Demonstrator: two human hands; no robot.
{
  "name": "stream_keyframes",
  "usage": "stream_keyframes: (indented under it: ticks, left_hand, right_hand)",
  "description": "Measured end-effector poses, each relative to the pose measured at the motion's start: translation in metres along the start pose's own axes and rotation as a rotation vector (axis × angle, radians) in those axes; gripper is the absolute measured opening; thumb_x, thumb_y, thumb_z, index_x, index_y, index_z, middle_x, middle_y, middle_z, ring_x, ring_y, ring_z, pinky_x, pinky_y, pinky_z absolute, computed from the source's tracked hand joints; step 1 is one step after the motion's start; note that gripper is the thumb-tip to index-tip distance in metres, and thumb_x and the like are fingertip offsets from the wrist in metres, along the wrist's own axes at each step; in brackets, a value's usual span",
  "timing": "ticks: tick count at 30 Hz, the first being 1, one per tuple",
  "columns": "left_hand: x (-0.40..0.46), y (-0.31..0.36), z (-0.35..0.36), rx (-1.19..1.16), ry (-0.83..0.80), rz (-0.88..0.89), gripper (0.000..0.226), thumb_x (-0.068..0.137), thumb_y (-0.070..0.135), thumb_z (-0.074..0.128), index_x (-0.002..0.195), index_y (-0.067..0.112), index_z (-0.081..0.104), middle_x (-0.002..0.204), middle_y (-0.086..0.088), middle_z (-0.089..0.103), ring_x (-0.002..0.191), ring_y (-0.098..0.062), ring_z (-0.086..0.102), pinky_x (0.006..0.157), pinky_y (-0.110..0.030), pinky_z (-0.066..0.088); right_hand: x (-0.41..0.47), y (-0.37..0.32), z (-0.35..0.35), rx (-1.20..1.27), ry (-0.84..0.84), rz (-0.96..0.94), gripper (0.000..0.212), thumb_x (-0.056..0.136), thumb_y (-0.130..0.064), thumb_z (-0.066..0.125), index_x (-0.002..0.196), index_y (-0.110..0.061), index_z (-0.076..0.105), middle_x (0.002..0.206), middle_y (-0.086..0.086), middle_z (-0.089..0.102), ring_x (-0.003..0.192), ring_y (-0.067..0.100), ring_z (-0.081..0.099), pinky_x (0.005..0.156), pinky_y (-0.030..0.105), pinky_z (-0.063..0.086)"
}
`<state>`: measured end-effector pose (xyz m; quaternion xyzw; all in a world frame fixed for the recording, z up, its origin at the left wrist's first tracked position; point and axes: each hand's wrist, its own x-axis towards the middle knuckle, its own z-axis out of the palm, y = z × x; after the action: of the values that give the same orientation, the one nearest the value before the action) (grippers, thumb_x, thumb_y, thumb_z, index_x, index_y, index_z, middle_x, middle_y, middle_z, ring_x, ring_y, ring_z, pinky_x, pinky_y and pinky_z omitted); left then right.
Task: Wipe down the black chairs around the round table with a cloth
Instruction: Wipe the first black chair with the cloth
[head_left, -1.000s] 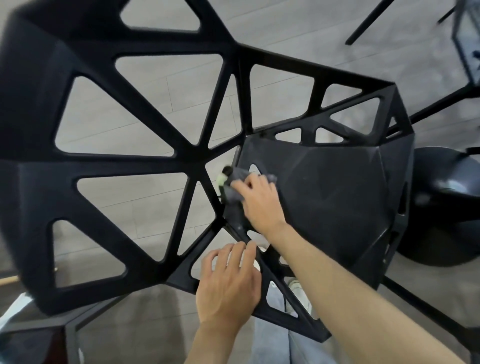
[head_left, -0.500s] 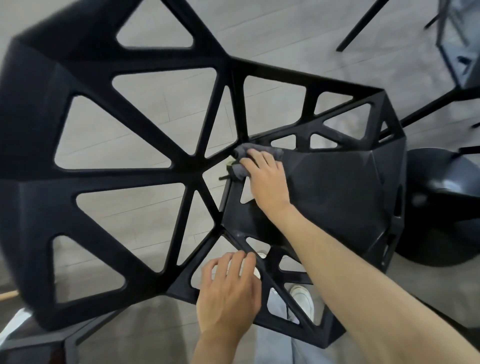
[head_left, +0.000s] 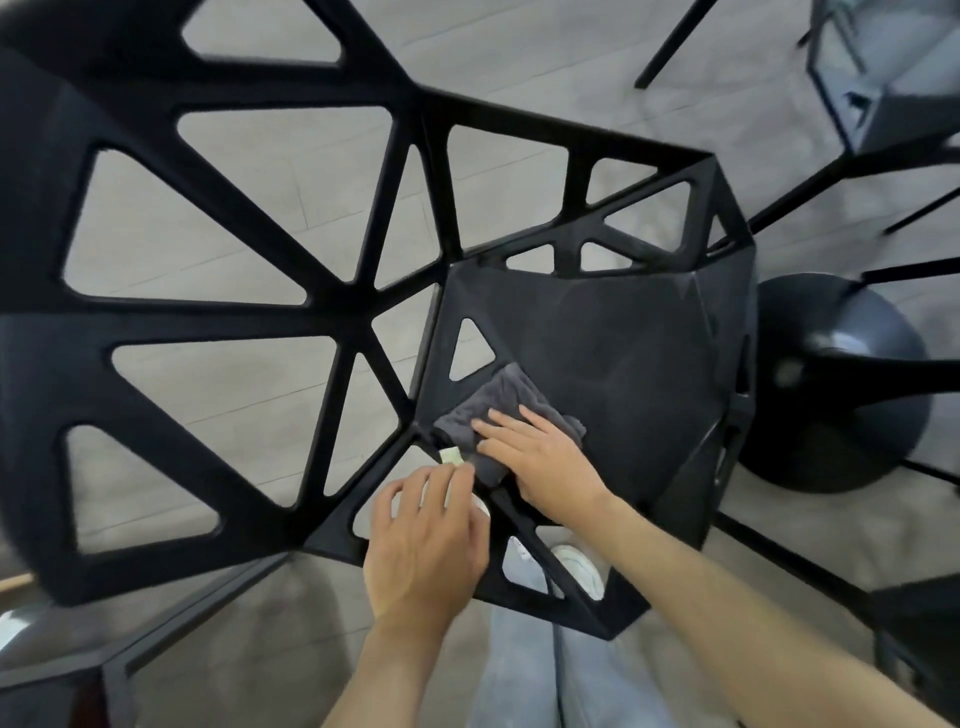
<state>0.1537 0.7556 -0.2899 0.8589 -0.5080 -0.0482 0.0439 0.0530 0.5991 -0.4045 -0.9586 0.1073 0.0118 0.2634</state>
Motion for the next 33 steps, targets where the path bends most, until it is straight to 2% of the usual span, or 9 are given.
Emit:
stream_keyframes:
  ticks: [2,4,6,11,16,19,22,27,33]
  left_hand:
    - [0.000,0.001,0.001,0.007,0.036,-0.004,0.029,0.097,0.018,0.048,0.115,0.013,0.070,0.104,0.001,0.071,0.100,-0.024,0.069,0.093,-0.042,0.047]
    - [0.000,0.001,0.002,0.030,0.058,0.005,0.030,0.097,0.018,0.049,0.114,0.012,0.073,0.104,0.000,0.073,0.099,-0.024,0.070,0.092,-0.043,0.047]
    - [0.000,0.001,0.002,0.057,0.074,0.006,0.030,0.097,0.018,0.050,0.114,0.012,0.073,0.104,0.000,0.074,0.100,-0.025,0.070,0.092,-0.043,0.046]
    - [-0.001,0.005,0.002,0.080,0.131,-0.014,0.028,0.099,0.019,0.047,0.110,0.012,0.072,0.100,-0.001,0.074,0.093,-0.027,0.070,0.088,-0.044,0.045]
    - [-0.001,0.008,0.001,0.092,0.122,-0.060,0.024,0.100,0.022,0.046,0.105,0.015,0.068,0.094,0.000,0.071,0.089,-0.028,0.066,0.089,-0.044,0.042]
    - [0.000,0.010,-0.001,0.112,0.115,-0.091,0.024,0.099,0.024,0.046,0.103,0.014,0.067,0.089,-0.001,0.070,0.084,-0.029,0.064,0.085,-0.044,0.041]
    - [0.000,0.012,-0.003,0.130,0.100,-0.105,0.026,0.098,0.026,0.046,0.102,0.014,0.069,0.090,-0.001,0.071,0.084,-0.030,0.064,0.084,-0.045,0.040]
    - [0.001,0.013,-0.003,0.123,0.077,-0.109,0.029,0.097,0.028,0.045,0.102,0.012,0.069,0.090,-0.004,0.071,0.085,-0.034,0.063,0.082,-0.047,0.040]
    - [0.002,0.018,-0.008,0.118,0.019,-0.132,0.032,0.097,0.030,0.044,0.103,0.012,0.070,0.092,-0.005,0.073,0.086,-0.034,0.064,0.081,-0.047,0.040]
  right_hand:
    - [-0.041,0.010,-0.011,-0.056,-0.006,0.015,0.057,0.069,-0.004,0.075,0.123,-0.021,0.069,0.146,-0.004,0.059,0.138,0.017,0.053,0.120,0.042,0.035]
    - [-0.083,0.019,-0.023,-0.087,0.018,0.046,0.046,0.081,-0.008,0.054,0.123,-0.020,0.070,0.145,-0.003,0.060,0.139,0.019,0.053,0.121,0.042,0.028]
    - [-0.120,0.023,-0.031,-0.133,0.014,0.106,0.050,0.085,-0.010,0.042,0.127,-0.020,0.069,0.148,-0.003,0.058,0.142,0.019,0.049,0.123,0.042,0.023]
    - [-0.181,0.000,-0.022,0.022,0.149,0.412,0.067,0.079,-0.003,0.073,0.142,-0.020,0.058,0.156,-0.006,0.048,0.150,0.013,0.035,0.125,0.042,0.021]
    - [-0.194,-0.051,-0.004,0.370,0.328,0.764,0.064,0.092,0.001,0.049,0.151,-0.024,0.049,0.162,-0.011,0.038,0.155,0.008,0.023,0.128,0.046,0.014]
    - [-0.187,-0.042,-0.004,0.401,0.393,0.803,0.071,0.087,0.003,0.043,0.153,-0.025,0.046,0.163,-0.012,0.034,0.156,0.007,0.015,0.128,0.048,0.013]
    - [-0.167,0.007,-0.020,0.366,0.507,0.811,0.072,0.088,0.011,0.047,0.153,-0.022,0.046,0.167,-0.008,0.028,0.158,0.010,0.008,0.127,0.054,0.013]
    - [-0.113,0.098,-0.070,0.588,0.721,1.016,0.055,0.104,-0.011,0.047,0.156,-0.025,0.038,0.169,-0.005,0.024,0.157,0.011,0.012,0.128,0.049,0.016]
    - [-0.142,0.032,-0.043,0.530,0.692,1.000,0.067,0.101,-0.002,0.050,0.160,-0.026,0.032,0.170,-0.013,0.015,0.156,0.000,0.006,0.128,0.032,0.011]
